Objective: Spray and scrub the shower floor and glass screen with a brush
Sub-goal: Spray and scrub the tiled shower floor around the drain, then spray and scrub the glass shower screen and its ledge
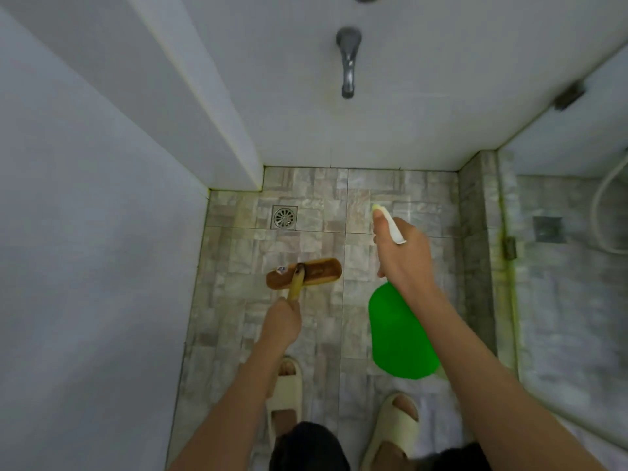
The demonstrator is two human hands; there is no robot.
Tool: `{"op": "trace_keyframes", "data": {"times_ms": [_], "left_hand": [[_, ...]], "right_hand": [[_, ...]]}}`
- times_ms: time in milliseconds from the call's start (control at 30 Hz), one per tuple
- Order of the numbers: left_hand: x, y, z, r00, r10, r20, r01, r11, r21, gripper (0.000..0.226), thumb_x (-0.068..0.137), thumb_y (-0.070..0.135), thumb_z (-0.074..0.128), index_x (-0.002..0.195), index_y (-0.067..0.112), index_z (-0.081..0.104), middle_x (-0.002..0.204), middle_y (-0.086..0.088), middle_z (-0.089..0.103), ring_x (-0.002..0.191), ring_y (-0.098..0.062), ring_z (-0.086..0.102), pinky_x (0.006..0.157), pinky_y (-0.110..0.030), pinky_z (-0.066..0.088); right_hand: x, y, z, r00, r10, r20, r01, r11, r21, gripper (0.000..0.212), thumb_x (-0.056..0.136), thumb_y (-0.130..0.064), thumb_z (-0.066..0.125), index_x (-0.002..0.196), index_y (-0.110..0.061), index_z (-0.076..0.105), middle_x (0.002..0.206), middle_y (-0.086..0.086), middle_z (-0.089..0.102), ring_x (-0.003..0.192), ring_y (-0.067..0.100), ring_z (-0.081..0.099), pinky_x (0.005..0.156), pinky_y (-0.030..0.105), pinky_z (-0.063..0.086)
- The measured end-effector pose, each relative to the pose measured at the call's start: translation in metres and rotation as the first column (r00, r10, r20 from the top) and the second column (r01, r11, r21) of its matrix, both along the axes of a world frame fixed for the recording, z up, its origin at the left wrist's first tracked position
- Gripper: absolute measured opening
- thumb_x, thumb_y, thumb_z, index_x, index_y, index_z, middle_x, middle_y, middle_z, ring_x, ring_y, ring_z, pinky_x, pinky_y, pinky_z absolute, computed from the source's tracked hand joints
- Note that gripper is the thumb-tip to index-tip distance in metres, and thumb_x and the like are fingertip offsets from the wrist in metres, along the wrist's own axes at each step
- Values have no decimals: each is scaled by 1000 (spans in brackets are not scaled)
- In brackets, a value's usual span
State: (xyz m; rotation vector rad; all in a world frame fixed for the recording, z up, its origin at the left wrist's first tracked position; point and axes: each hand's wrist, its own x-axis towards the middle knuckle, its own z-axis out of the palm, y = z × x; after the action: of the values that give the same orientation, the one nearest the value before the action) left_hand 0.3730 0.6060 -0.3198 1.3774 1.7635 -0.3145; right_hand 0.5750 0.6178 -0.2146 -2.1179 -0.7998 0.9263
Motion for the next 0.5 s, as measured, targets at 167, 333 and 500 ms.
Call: {"op": "trace_keyframes", "data": {"times_ms": [167, 333, 500], "left_hand": [[3, -28, 143, 989, 88, 117, -101, 989, 110, 37, 102, 34, 33, 92, 4, 54, 74, -4, 57, 60, -11, 50, 48, -24, 34], [12, -30, 293, 977, 49, 206, -102, 961, 256, 35, 101, 36, 35, 80, 13, 50, 68, -2, 54, 55, -11, 50, 44, -22, 33], [18, 3, 424, 970, -79, 228, -34, 891, 454, 35, 101, 37, 33, 90, 8, 50, 69, -1, 50, 58, -14, 48, 47, -27, 30]], "right_hand": [[3, -13, 125, 1000, 7, 26, -7, 1000, 15, 59, 100, -55, 46, 77, -2, 60, 67, 10, 63, 54, 33, 63, 56, 48, 57], [14, -37, 254, 999, -1, 54, -2, 998, 66, 60, 100, -52, 48, 78, 3, 59, 59, 8, 57, 38, 16, 54, 42, 33, 49], [29, -57, 375, 985, -111, 134, 80, 972, 219, 62, 99, -55, 48, 72, 1, 56, 60, 16, 60, 58, 35, 63, 55, 27, 53]]}}
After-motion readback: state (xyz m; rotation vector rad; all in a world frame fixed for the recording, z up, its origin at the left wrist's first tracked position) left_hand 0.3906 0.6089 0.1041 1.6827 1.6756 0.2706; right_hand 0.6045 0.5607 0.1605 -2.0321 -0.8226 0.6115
